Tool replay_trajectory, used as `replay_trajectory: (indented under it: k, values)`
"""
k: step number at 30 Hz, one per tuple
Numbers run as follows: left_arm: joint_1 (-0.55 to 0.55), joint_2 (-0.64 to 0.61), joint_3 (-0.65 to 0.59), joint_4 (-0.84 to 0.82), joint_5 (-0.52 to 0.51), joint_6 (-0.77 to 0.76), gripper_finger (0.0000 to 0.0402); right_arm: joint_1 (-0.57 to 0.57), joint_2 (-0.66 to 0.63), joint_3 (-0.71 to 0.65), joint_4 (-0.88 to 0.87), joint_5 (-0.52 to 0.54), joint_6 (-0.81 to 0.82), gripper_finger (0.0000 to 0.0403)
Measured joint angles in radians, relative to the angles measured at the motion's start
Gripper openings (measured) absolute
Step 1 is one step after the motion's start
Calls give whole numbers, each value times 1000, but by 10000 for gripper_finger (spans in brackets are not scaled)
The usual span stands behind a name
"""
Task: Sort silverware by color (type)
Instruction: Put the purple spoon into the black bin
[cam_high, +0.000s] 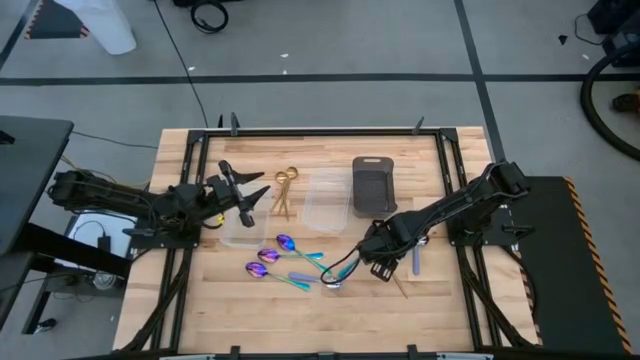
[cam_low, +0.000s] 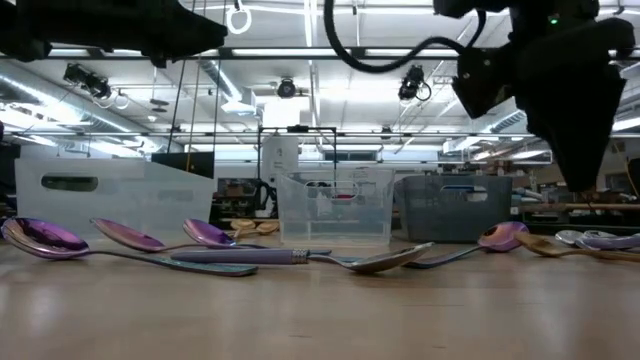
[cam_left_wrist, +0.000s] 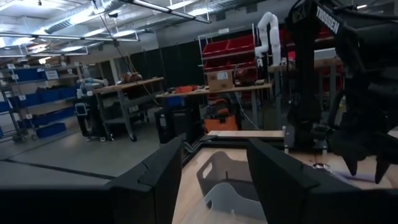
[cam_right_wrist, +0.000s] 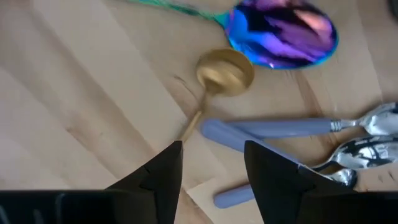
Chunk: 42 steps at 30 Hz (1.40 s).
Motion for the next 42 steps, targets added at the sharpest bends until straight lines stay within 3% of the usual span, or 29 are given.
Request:
replay_trajectory:
  k: [12,18,23,30,37,42]
  values:
    - [0,-2,0,4,0,1,188,0,0,-16,2,-26,18,213]
    - [0,-2,0,4,-1,2,188,3,0,-16,-23,-62,-130,212]
    - [0,-2,0,3,-1,1,188,13,0,-16,-110,-24,-243,203]
    - [0,-2,0,-3,-1,0,188,37,0,-16,-167,24,-269,196]
    - [0,-2,0,-5,-2,-2,188,62,0,-24,-148,79,-352,196]
    - [0,-2,0,-6,-2,-2,188,81,0,-118,-73,80,-404,196]
